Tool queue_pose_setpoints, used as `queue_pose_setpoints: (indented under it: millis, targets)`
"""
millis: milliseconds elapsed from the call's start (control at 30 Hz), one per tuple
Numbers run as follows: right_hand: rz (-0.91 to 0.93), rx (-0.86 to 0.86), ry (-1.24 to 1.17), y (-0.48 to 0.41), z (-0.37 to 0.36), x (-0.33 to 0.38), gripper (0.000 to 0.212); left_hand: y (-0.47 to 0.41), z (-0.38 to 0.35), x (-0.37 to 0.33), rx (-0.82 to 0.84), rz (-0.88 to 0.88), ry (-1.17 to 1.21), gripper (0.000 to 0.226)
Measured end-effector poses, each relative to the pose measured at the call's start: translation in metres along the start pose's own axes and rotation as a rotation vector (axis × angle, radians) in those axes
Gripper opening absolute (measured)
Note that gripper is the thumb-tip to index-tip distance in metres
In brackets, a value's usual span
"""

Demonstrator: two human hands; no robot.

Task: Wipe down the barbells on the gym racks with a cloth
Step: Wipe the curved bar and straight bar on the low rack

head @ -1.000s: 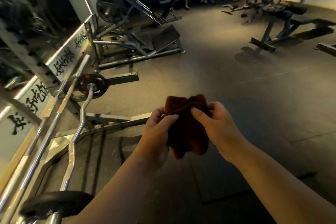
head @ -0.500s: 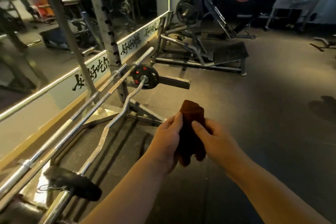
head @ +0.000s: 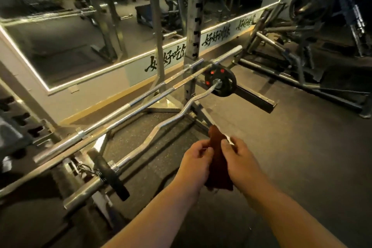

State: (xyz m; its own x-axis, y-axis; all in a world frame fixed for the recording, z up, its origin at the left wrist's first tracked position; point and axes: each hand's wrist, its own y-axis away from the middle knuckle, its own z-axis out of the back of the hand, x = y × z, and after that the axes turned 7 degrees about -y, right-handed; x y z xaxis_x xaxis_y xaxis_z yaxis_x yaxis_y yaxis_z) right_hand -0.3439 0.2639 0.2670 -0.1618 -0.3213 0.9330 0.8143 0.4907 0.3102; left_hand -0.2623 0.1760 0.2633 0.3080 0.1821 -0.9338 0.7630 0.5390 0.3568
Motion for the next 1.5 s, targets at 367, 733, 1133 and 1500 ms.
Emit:
queue_pose_setpoints:
  millis: [367,733,1133,1500]
  targets:
    - [0.159,0.231,-0.011,-0.092,0.041,-0.011,0.024,-0.063,-0.082,0.0,-0.287,0.127,0.005,0.016]
    - [0.032,0.408,0.105,-0.182,-0.006,-0.027,0.023,-0.116,-0.046,0.04,-0.491,0.18,-0.116,0.028]
    - [-0.013,0.605,0.614,-0.306,-0.108,-0.045,0.021,-0.233,0.059,0.102,-0.734,0.204,-0.407,0.028]
    - [0.277,0.685,0.621,-0.385,-0.176,-0.065,0.037,-0.323,0.112,0.159,-0.82,0.251,-0.734,0.042]
